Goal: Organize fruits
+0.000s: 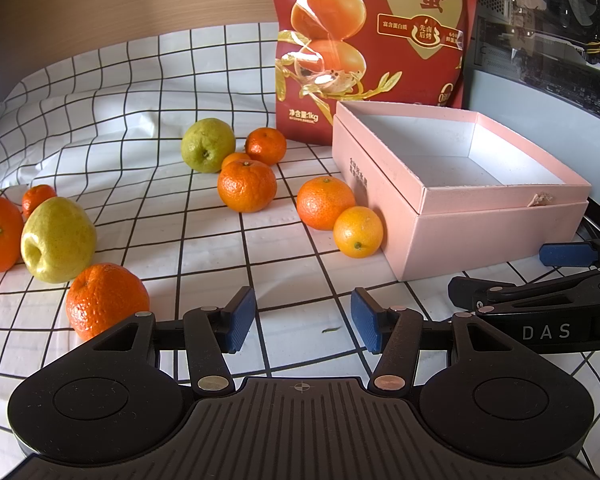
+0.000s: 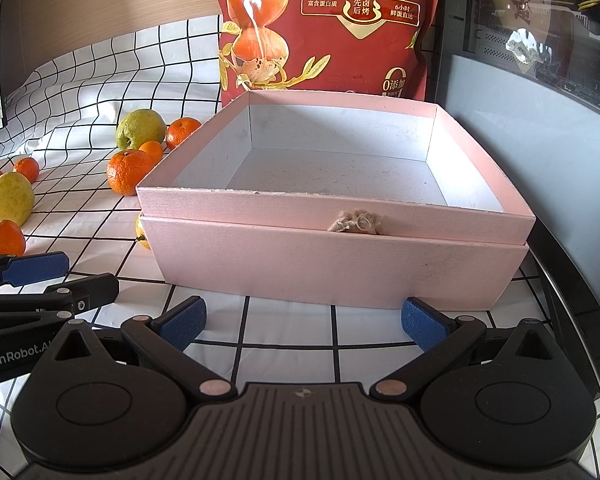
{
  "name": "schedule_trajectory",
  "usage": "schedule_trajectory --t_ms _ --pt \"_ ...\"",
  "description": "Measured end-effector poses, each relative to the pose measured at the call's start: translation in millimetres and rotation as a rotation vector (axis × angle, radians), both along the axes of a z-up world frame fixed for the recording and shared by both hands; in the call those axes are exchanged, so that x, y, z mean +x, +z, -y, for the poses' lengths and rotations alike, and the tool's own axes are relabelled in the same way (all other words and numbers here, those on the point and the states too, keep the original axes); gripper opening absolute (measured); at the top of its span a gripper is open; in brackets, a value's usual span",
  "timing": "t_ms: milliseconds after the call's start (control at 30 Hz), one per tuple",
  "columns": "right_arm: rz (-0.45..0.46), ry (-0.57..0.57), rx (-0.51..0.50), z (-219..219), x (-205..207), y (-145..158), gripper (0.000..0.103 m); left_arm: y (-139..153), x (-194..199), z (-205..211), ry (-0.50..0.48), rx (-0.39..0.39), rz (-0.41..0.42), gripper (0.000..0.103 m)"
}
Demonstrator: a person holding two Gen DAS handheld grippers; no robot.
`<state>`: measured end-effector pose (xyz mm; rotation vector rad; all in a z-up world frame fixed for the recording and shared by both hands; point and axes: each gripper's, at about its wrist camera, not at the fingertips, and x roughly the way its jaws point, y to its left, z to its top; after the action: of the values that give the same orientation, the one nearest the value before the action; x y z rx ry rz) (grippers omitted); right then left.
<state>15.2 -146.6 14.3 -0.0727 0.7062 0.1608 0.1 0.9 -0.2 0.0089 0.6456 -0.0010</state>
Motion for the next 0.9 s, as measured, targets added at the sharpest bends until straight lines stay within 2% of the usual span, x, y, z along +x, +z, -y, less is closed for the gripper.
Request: schedule_trajectory --t_ms 600,900 --pt "0.004 0.000 -0.002 0.0 -0.3 0.0 0.103 1.0 -2.8 -2.1 0.000 -0.017 0.002 0.058" --pt "0.004 0.000 -0.002 -0.1 -0.5 0.3 0.103 0.3 -1.1 0.0 0.000 -0.001 0.000 0.059"
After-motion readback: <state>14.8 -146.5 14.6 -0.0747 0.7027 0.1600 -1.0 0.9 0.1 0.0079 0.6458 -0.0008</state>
